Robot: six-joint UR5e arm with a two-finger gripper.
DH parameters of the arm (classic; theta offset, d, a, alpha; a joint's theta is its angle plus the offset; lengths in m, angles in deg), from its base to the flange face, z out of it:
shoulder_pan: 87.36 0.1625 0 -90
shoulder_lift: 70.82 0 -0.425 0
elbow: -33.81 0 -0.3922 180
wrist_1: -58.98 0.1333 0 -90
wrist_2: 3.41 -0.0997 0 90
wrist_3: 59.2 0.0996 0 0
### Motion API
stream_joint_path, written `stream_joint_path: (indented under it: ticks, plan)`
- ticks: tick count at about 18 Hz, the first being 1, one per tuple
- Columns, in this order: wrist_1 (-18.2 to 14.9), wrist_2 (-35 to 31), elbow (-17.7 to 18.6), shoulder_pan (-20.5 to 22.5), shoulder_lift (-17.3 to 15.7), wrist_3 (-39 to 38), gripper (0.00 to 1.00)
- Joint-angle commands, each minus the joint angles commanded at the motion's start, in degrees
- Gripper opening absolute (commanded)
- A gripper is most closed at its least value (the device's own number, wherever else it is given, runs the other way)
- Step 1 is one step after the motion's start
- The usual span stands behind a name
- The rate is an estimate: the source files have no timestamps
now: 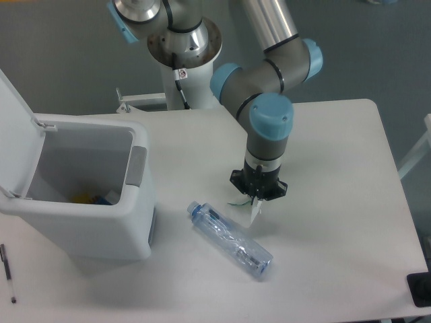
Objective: Place the trash in the trash can
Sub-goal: 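Close the gripper on the crumpled white paper and lift it, then carry the paper over the trash bin and open the gripper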
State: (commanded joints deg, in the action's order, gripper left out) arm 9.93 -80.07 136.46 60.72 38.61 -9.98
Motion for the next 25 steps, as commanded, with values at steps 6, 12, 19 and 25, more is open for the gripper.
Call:
stream_joint_path:
  ticks: [6,12,19,25]
  plan:
    - [0.00,7.49,-2.63,1.77,-0.71,-8.25,0.09]
    - [0.00,11.98,-8.08,1.59,0.26,-20.29,0.10]
    - [-0.09,22.33,-11.59,1.24,-0.71,-26.09,0.09]
    - [-0.35,24.19,-16.87,-1.39,-2.45,-35.41,0.09]
